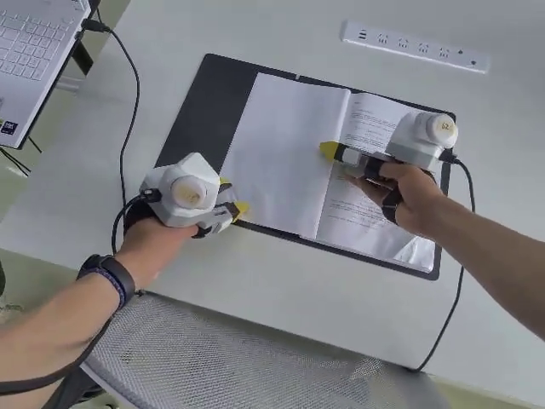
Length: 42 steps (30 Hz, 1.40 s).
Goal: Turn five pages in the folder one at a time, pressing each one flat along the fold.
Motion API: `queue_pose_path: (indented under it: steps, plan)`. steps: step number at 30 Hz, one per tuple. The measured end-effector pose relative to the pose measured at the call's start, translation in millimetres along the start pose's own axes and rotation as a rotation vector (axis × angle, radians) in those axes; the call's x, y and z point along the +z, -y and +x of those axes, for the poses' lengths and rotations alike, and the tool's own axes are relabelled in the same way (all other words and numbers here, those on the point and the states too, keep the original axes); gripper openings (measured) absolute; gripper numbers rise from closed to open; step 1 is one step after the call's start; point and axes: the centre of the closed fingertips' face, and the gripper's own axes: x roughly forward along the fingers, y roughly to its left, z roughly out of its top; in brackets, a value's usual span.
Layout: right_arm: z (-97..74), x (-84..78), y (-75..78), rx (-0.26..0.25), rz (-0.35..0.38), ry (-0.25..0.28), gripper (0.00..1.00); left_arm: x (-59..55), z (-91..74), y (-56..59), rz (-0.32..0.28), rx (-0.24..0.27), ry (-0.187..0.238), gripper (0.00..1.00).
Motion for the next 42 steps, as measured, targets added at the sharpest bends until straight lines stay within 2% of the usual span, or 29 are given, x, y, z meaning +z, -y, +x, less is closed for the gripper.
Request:
queue_pose_path:
  steps: [3,5,7,9,11,15,19,20,21,22,31,38,41,42]
  plan:
    - [0.6,-0.2,-0.1,0.020,0.015,0.004,0.00,0.4,-0.2,0.0,-0.002,-0.003,0.000,0.26]
    - [-1.3,1.5,-3.4,0.026,-0.035,0.015,0.00,0.4,0.1,-0.4,-0.003,0.001,-0.001,0.26]
    - [4.2,6.6,15.2,0.029,-0.016,0.017,0.00,0.5,0.4,-0.6,-0.004,0.008,-0.001,0.26]
    - [5.4,11.0,19.7,0.024,0.004,0.038,0.00,0.7,0.2,-0.4,-0.003,0.009,-0.001,0.26]
    - [6.8,18.5,35.4,0.022,0.030,0.053,0.00,0.8,0.1,-0.4,-0.004,0.007,-0.003,0.26]
    - [10.2,24.4,30.0,0.014,0.031,0.069,0.00,0.2,0.6,-0.4,0.002,0.003,-0.007,0.26]
    - [12.3,33.0,25.2,0.016,0.101,0.137,0.00,0.0,0.9,-1.2,-0.007,0.004,-0.003,0.25]
    - [16.1,38.7,36.1,0.017,0.109,0.139,0.00,-0.1,1.0,-1.3,-0.003,0.005,-0.004,0.25]
    - [18.5,42.4,40.6,0.015,0.113,0.147,0.00,-0.3,1.2,-1.2,-0.004,0.004,-0.005,0.25]
    - [19.4,45.2,38.9,0.017,0.122,0.154,0.00,-0.3,1.2,-1.3,-0.005,0.003,-0.004,0.25]
    - [34.9,69.8,67.1,0.004,0.196,0.234,0.00,-1.5,1.9,-1.8,0.001,-0.001,-0.004,0.25]
    - [42.5,92.9,87.7,-0.028,0.267,0.328,0.00,-2.1,2.4,-2.4,-0.005,-0.001,-0.002,0.25]
    - [45.2,98.9,93.4,-0.037,0.290,0.349,0.00,-2.0,2.5,-3.8,-0.019,0.003,0.004,0.23]
    - [44.7,99.4,90.9,-0.039,0.288,0.352,0.00,-2.0,2.6,-3.9,-0.021,0.005,0.005,0.23]
